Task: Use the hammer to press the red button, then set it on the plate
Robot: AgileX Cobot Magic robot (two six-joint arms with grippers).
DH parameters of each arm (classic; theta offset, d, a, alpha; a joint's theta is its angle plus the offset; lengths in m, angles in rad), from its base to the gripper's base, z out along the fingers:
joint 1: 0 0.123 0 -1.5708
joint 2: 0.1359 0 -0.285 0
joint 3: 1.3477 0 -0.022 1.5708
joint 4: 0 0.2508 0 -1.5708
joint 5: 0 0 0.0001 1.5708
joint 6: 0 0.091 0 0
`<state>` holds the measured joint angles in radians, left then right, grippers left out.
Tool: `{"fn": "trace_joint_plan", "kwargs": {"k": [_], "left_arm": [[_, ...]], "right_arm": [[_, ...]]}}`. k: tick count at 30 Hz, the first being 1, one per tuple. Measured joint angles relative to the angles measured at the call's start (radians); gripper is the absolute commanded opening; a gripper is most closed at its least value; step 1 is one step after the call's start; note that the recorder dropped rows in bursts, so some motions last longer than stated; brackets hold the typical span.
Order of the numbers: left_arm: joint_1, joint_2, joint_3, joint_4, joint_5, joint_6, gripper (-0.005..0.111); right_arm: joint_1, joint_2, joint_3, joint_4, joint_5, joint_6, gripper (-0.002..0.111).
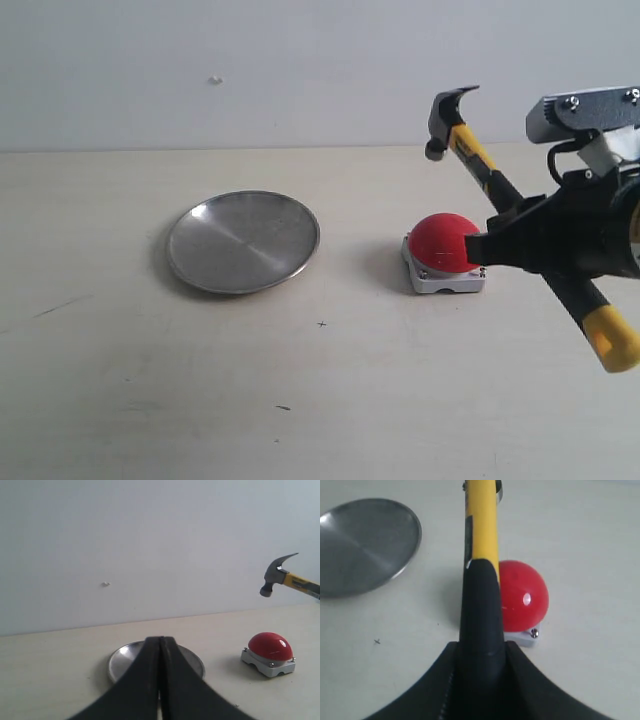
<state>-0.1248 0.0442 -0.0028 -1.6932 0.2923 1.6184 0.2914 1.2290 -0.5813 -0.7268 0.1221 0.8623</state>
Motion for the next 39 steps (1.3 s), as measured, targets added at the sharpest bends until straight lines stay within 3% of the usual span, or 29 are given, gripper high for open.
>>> {"fn": "trace_joint_plan", "kwargs": {"k": [10,16,23,31,35,39], "left_arm": [[0.0,0.0,0.0,0.0,0.0,0.0,0.0],[0.0,0.0,0.0,0.0,0.0,0.0,0.0],[0.0,0.0,0.0,0.0,0.002,0.0,0.0],[0.0,0.0,0.0,0.0,0.002,0.0,0.0],[0.0,0.0,0.0,0.0,0.002,0.0,0.0],[0.0,0.0,0.0,0.0,0.002,0.0,0.0]], "right_arm": [[0.0,0.044,-0.001,0.002,0.057,0.03,0.0],[0.0,0.204,0.04,0.0,-0.047,0.077,0.0],[0.0,0.135,0.033,0.0,-0.159,0.09,0.0],[0.0,-0.002,-0.095,0.0,-0.218,0.09,0.0],[0.008,0.088,-0.178,-0.039,-0.211,0.09,0.0],[0.111,0.28,-0.329,-0.172,-0.122,0.044,0.0]]}}
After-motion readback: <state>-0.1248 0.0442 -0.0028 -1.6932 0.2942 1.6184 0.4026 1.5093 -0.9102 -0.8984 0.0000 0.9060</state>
